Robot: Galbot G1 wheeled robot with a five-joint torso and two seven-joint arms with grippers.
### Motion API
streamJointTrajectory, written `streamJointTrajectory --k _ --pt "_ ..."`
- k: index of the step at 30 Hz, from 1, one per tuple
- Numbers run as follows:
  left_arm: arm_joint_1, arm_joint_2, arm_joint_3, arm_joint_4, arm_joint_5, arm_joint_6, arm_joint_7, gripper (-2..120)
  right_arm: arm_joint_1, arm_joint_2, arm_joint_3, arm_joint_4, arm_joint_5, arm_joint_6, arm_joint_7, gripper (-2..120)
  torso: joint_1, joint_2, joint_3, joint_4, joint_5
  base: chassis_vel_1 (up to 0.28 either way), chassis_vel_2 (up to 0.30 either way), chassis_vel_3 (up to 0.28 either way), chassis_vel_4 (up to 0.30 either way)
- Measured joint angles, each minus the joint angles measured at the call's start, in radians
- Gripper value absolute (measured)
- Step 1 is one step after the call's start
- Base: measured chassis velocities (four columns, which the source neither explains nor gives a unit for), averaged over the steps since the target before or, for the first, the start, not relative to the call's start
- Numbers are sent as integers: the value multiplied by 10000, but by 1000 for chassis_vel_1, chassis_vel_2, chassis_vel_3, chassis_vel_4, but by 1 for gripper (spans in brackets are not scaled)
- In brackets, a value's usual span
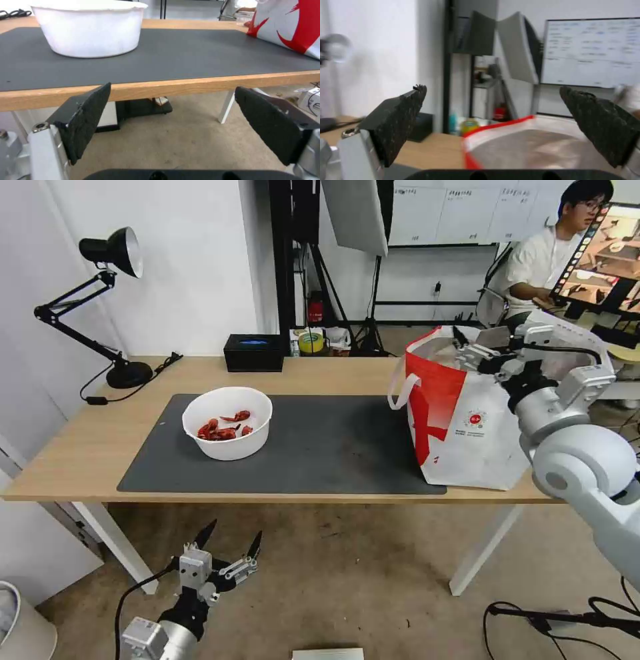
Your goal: Pick up the trash from the table and place it into the takeout bag.
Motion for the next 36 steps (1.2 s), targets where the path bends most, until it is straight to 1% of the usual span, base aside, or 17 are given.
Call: streamJointTrajectory --k 2,4,6,8,9,12,15,17,18,21,24,25,26,29,32,33,36 --pt "8 -15 -51 -9 0 0 0 100 -572 78 59 443 -9 176 -377 100 -1 0 0 -2 1 0 0 0 0" --pt "9 -21 -67 -13 0 -1 0 100 -756 139 60 566 -30 201 -440 100 -1 1 0 -2 0 0 0 0 0" --pt "35 -50 -138 -37 -1 -19 2 100 -1273 393 -63 826 -142 253 -503 100 0 0 0 -2 0 0 0 0 0" --pt "38 -54 -143 -39 -1 -21 2 100 -1311 418 -87 839 -162 255 -506 100 0 0 0 -3 0 0 0 0 0" --pt "185 -205 -301 -101 -1 -112 3 100 -1639 751 -386 873 -528 289 -630 100 0 0 0 0 2 0 0 0 0" --pt "236 -266 -370 -127 1 -146 3 100 -2121 1028 -544 867 -971 416 -828 100 -1 0 0 3 3 0 0 0 0" --pt "205 -267 -376 -112 1 -150 3 100 -2748 1247 -577 820 -1457 618 -996 100 -1 0 0 -3 2 0 0 0 0" --pt "174 -268 -368 -37 0 -151 3 100 -3354 1421 -577 762 -1883 822 -1120 100 0 1 0 -2 2 0 0 0 0" --pt "174 -268 -368 -37 0 -151 3 100 -3354 1421 -577 762 -1883 822 -1120 100 0 1 0 -2 2 0 0 0 0" --pt "97 -254 -337 75 -11 -157 3 100 -4178 1728 -576 566 -2673 1190 -1312 100 -1 1 0 -2 0 0 0 0 0" --pt "53 -248 -320 102 -23 -157 3 100 -4505 1897 -576 486 -2937 1309 -1366 100 -1 1 0 -1 1 0 0 0 0" --pt "13 -242 -305 129 -36 -157 3 100 -4824 2095 -573 412 -3175 1417 -1384 100 0 0 0 -2 2 0 0 0 0" --pt "13 -242 -305 129 -36 -157 3 100 -4824 2095 -573 412 -3175 1417 -1384 100 0 0 0 -2 2 0 0 0 0" --pt "-36 -212 -282 194 -44 -157 4 100 -5428 2578 -572 173 -3757 1671 -1393 100 -1 1 0 -2 2 0 0 0 0" --pt "-53 -196 -269 221 -44 -157 5 100 -5660 2790 -572 34 -4048 1786 -1374 100 -1 0 0 -2 1 0 0 0 0" --pt "-64 -187 -250 236 -44 -157 6 100 -5879 3027 -574 -143 -4390 1900 -1283 100 0 0 0 -2 2 0 0 0 0" --pt "-73 -184 -223 250 -44 -157 8 100 -6091 3293 -581 -330 -4757 2004 -1087 100 -1 1 0 -2 1 0 0 0 0"
